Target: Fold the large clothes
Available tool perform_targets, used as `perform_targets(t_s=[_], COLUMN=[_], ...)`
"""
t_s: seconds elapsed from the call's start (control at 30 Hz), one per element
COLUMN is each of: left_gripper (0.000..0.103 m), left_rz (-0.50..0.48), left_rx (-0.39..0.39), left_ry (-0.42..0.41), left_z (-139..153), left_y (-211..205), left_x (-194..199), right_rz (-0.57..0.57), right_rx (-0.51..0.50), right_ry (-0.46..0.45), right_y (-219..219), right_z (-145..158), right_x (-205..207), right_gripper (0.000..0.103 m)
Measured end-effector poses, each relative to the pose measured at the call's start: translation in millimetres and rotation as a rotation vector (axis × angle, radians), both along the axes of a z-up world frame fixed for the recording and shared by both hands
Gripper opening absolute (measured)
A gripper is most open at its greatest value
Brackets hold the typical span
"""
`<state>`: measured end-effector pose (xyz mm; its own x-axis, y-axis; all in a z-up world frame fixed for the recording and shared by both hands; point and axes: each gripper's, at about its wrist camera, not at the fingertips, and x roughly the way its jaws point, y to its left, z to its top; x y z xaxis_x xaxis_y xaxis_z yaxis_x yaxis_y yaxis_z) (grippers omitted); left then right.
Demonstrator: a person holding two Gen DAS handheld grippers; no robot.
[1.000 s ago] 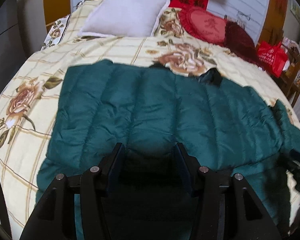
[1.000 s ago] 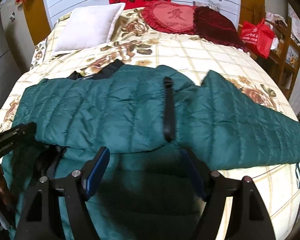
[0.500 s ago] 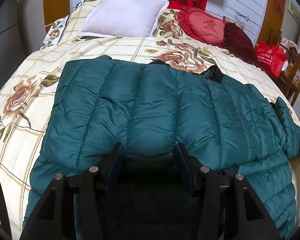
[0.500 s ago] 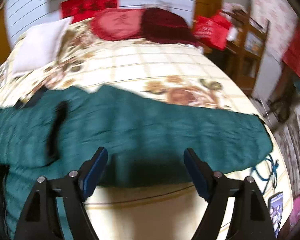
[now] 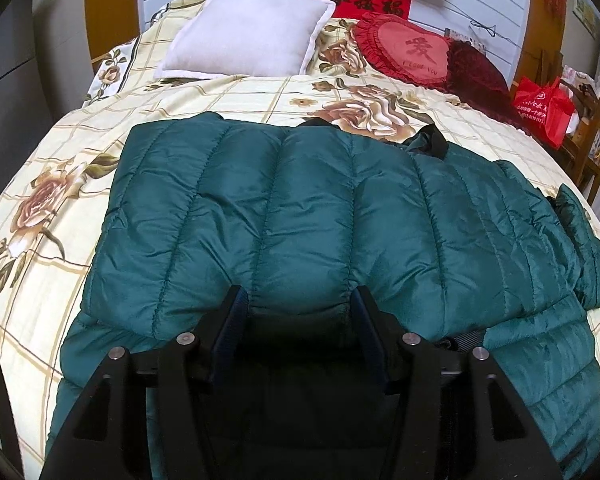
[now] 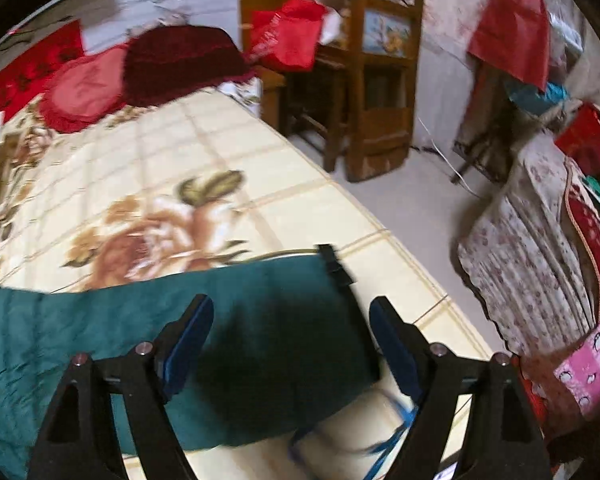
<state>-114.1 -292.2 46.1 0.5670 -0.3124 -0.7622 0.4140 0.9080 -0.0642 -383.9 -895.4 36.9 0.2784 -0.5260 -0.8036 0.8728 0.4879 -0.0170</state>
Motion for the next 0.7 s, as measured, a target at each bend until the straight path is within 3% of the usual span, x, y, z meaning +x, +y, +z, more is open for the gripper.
perform_targets(t_s=[0.17, 0.23, 0.27, 0.33, 0.37, 0.47, 0.7], left_gripper=[0.036, 0.037, 0.037, 0.037, 0.037, 0.037, 0.037], left_rz=[0.0, -0.001, -0.001, -0.003, -0.003, -0.006, 0.007], left_rx=[0.004, 0.009, 0.013, 0.022, 0.025, 0.027, 0.036], left_ry=[-0.004, -0.008, -0.01, -0.016, -0.018, -0.02, -0.063], left_z=[0, -1, -2, -3, -3, -1, 21], left_y=[0, -1, -2, -3, -4, -3, 8], left_x=[0, 0, 0, 0, 0, -1, -6], right_rz=[-0.001, 0.011, 0.016, 0.049, 0.064, 0.134, 0.374], right_rx=[0.111, 0.148, 0.144, 0.135, 0.115, 0.058, 0.021], right_ry=[0.052, 0.03, -0.012, -0.043, -0.032, -0.049, -0.23], right_y=[-24, -23, -19, -11, -4, 17, 98], right_z=[-43, -57, -56, -49, -43, -13, 88], right_x=[5, 4, 2, 3, 5, 11, 36], right_gripper=[0.083, 0.081, 0.072, 0.036, 0.018, 0.016, 0.015])
